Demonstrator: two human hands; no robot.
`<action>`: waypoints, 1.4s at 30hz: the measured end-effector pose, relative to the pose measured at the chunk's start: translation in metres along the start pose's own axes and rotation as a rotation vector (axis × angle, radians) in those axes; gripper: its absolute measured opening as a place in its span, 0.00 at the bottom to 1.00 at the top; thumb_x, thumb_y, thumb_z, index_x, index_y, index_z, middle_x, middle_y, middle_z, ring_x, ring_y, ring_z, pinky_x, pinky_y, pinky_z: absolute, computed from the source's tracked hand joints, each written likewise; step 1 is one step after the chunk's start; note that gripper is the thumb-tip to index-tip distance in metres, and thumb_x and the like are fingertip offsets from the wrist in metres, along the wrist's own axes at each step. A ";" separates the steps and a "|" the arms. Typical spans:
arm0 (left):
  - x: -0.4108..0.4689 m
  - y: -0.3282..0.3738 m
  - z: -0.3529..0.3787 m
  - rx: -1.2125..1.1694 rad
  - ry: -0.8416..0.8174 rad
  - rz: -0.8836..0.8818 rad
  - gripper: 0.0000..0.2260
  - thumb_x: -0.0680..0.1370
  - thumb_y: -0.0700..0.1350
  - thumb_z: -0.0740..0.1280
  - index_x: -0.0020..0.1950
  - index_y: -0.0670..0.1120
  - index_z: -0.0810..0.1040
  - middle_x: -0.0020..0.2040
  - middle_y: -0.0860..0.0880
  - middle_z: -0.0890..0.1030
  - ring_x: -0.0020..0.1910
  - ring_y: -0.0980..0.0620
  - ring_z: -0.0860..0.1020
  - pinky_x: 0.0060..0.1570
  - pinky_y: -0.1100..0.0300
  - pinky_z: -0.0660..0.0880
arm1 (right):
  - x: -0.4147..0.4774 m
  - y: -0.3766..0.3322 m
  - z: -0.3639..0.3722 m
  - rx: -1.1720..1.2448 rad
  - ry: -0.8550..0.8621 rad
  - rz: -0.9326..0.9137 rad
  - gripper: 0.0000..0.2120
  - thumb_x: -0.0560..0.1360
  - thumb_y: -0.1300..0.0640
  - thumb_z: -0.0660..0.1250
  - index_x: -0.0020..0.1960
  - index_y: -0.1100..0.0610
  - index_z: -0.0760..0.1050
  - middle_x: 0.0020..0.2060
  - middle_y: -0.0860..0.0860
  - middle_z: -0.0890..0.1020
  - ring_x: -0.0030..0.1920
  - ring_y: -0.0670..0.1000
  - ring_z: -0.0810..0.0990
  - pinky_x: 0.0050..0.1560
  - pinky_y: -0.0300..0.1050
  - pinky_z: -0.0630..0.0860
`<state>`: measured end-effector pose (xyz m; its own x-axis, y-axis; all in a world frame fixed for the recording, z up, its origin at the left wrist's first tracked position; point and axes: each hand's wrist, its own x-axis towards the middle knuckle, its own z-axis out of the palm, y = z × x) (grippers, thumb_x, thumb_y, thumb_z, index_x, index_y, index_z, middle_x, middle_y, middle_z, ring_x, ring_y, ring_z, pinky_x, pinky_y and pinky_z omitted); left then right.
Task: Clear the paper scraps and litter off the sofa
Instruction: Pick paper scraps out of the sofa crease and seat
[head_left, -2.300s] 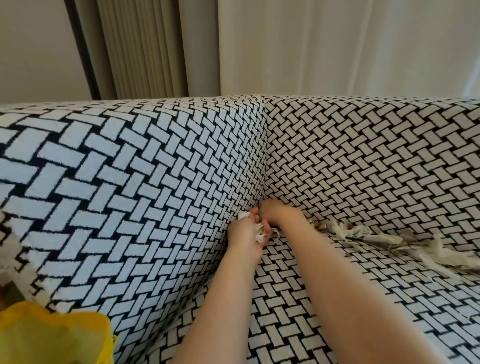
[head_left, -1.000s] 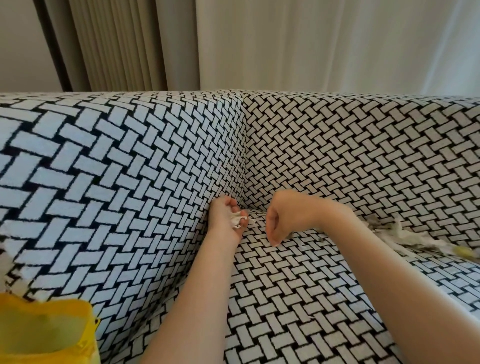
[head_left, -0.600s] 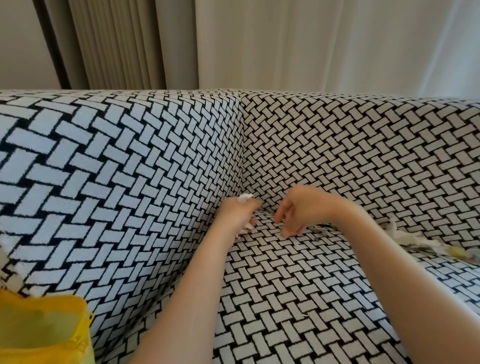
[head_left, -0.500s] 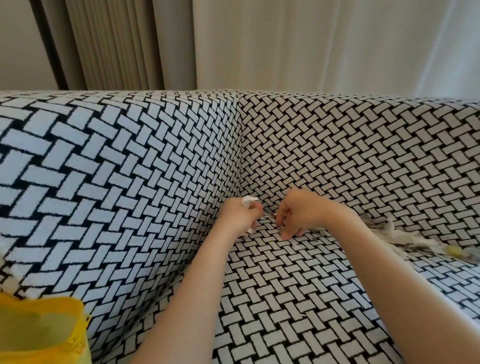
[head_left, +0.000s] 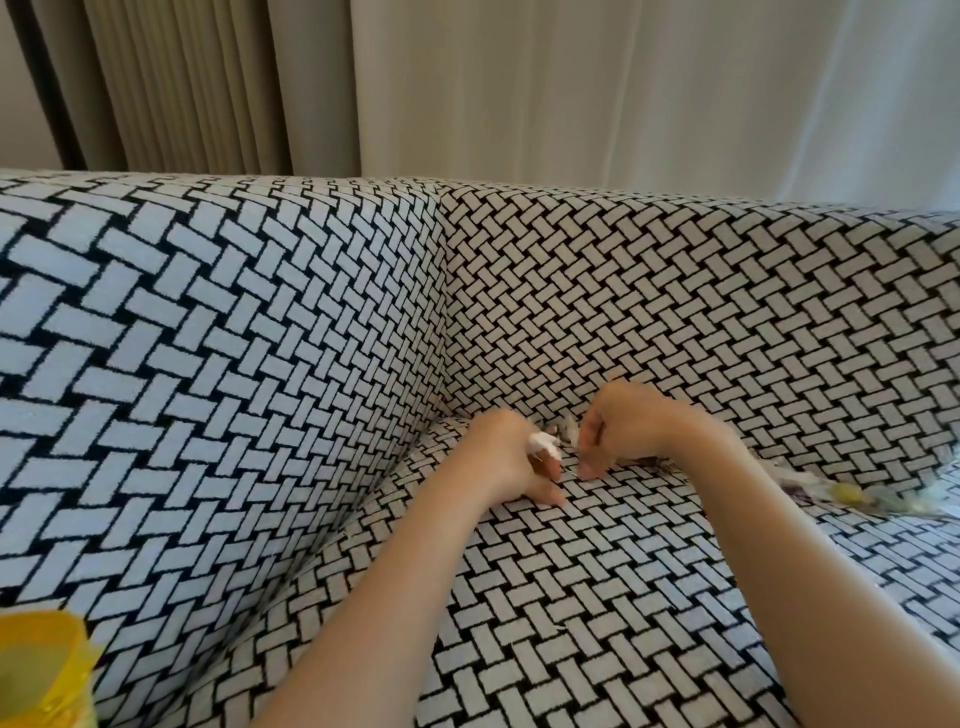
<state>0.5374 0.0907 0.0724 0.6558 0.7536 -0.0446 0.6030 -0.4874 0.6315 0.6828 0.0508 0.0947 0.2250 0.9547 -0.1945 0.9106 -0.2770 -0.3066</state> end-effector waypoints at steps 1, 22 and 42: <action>0.002 0.002 0.002 0.023 0.010 0.005 0.10 0.68 0.45 0.76 0.48 0.48 0.82 0.46 0.52 0.81 0.47 0.54 0.76 0.45 0.63 0.71 | 0.001 0.000 -0.001 0.030 0.003 -0.005 0.06 0.65 0.60 0.76 0.34 0.53 0.80 0.35 0.46 0.81 0.45 0.50 0.80 0.54 0.47 0.77; 0.008 0.003 0.005 -1.717 0.082 -0.331 0.10 0.81 0.43 0.56 0.46 0.40 0.73 0.41 0.42 0.77 0.39 0.48 0.77 0.37 0.53 0.79 | -0.004 -0.054 0.008 0.167 0.372 -0.203 0.06 0.66 0.57 0.74 0.33 0.51 0.79 0.30 0.43 0.79 0.33 0.43 0.78 0.39 0.38 0.78; 0.025 -0.004 0.014 -1.554 0.204 -0.386 0.12 0.81 0.45 0.57 0.39 0.43 0.69 0.31 0.46 0.72 0.25 0.54 0.73 0.23 0.64 0.73 | -0.008 -0.014 -0.010 0.318 -0.008 -0.113 0.07 0.68 0.69 0.71 0.41 0.59 0.78 0.35 0.52 0.82 0.36 0.48 0.80 0.40 0.37 0.80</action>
<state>0.5577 0.1058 0.0578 0.4368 0.8242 -0.3603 -0.3940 0.5354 0.7470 0.6723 0.0482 0.1099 0.1250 0.9807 -0.1501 0.7753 -0.1909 -0.6021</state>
